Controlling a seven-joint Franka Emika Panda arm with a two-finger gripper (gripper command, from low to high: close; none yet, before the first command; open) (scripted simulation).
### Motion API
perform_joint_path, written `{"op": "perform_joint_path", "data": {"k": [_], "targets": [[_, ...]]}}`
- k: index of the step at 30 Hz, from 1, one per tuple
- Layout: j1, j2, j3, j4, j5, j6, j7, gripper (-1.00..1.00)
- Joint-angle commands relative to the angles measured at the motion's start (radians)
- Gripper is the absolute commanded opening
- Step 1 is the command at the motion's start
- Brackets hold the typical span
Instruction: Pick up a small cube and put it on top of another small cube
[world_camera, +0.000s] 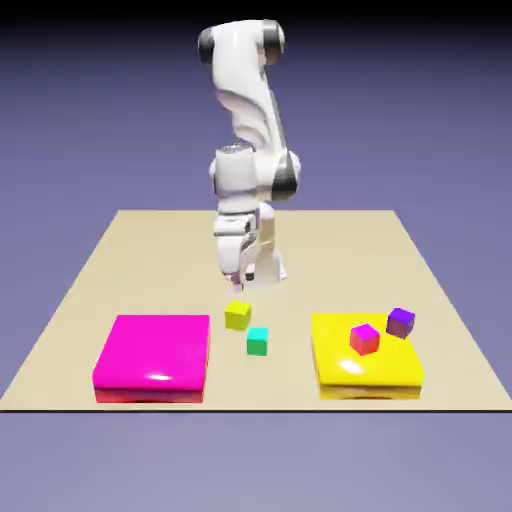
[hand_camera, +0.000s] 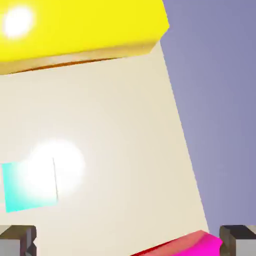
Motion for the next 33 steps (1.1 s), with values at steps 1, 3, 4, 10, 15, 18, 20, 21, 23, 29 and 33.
{"op": "perform_joint_path", "data": {"k": [1, 3, 4, 10, 15, 18, 20, 21, 23, 29, 33], "targets": [[0.007, 0.006, -0.011, -0.002, -0.002, -0.009, -0.044, 0.00], [0.021, 0.018, -0.034, -0.005, -0.006, -0.026, -0.131, 0.00], [0.028, 0.024, -0.046, -0.007, -0.008, -0.034, -0.174, 0.00], [0.071, 0.061, -0.114, -0.018, -0.021, -0.086, -0.435, 0.00], [0.106, 0.092, -0.171, -0.027, -0.031, -0.129, -0.652, 0.00], [0.127, 0.110, -0.205, -0.032, -0.037, -0.155, -0.783, 0.00], [0.141, 0.122, -0.228, -0.036, -0.041, -0.172, -0.870, 0.00], [0.148, 0.129, -0.239, -0.037, -0.043, -0.181, -0.913, 0.00], [0.163, 0.141, -0.262, -0.041, -0.047, -0.198, -1.000, 0.00], [0.205, 0.178, -0.331, -0.052, -0.060, -0.250, -1.261, 0.00], [0.230, 0.199, -0.370, -0.058, -0.067, -0.280, -1.412, 0.00]]}}
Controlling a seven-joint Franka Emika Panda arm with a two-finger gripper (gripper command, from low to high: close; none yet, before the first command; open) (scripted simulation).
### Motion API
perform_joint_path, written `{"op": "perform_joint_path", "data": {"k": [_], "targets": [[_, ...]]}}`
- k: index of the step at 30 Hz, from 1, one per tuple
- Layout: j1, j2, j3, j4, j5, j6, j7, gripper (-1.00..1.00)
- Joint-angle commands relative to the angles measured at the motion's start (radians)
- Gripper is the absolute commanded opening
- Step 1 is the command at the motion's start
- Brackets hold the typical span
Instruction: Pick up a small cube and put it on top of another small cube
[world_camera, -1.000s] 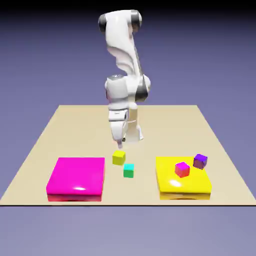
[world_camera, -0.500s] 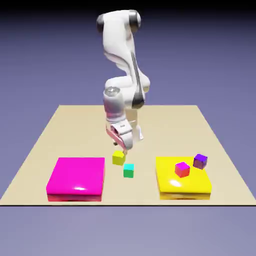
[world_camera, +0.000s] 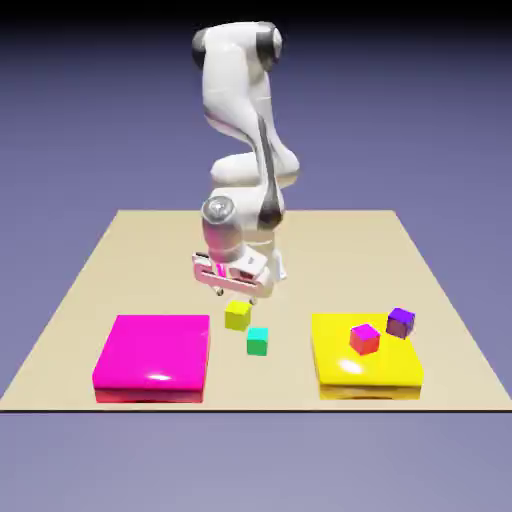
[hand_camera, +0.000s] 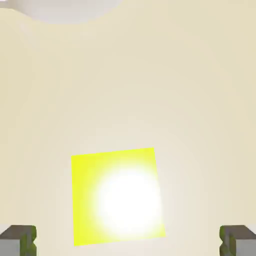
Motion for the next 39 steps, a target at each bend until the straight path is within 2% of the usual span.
{"op": "perform_joint_path", "data": {"k": [1, 13, 14, 27, 37, 39], "targets": [[0.000, 0.000, 0.000, 0.000, 0.000, 0.000, 0.000, 0.00], [-0.174, 0.334, 0.337, -0.002, 0.490, 0.265, -0.340, 0.00], [-0.174, 0.334, 0.337, -0.002, 0.490, 0.265, -0.340, -1.00], [0.000, 0.000, 0.000, 0.000, 0.000, 0.000, 0.000, -1.00], [0.092, 0.125, 0.160, 0.320, 0.190, -0.223, -0.051, -1.00], [0.085, 0.161, 0.176, 0.310, 0.224, -0.184, -0.076, -1.00]]}}
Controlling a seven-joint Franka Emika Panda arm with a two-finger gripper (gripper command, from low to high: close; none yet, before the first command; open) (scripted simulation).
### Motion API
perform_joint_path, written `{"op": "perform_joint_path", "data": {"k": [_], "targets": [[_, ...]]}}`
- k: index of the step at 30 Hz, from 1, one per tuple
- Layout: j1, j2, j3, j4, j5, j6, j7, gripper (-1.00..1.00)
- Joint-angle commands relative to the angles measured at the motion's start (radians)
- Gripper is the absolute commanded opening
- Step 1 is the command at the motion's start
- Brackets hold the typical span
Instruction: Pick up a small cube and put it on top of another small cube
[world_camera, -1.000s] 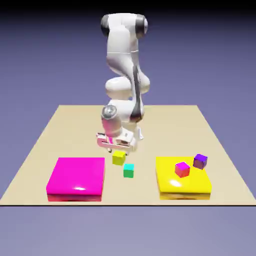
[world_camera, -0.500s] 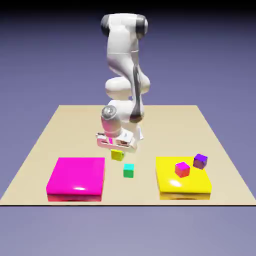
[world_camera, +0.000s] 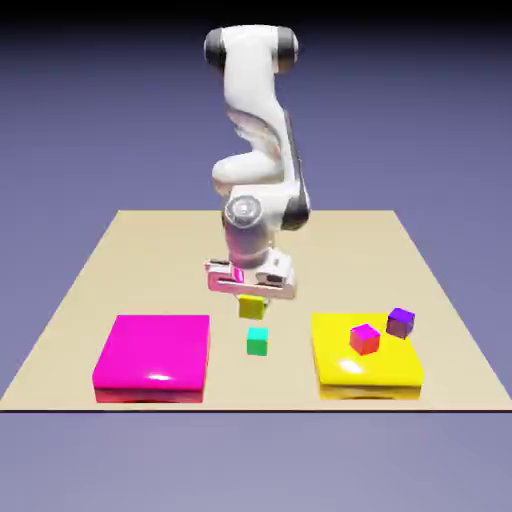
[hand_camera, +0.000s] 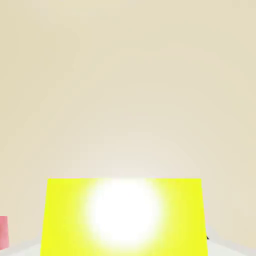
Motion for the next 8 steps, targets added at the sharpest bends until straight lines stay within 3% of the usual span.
{"op": "perform_joint_path", "data": {"k": [1, 5, 6, 8], "targets": [[0.018, 0.036, 0.010, -0.010, 0.038, 0.039, -0.027, -1.00], [-0.004, 0.149, 0.058, -0.041, 0.144, 0.160, -0.106, -1.00], [-0.004, 0.149, 0.058, -0.041, 0.144, 0.160, -0.106, 1.00], [0.003, 0.113, 0.042, -0.031, 0.110, 0.121, -0.081, 1.00]]}}
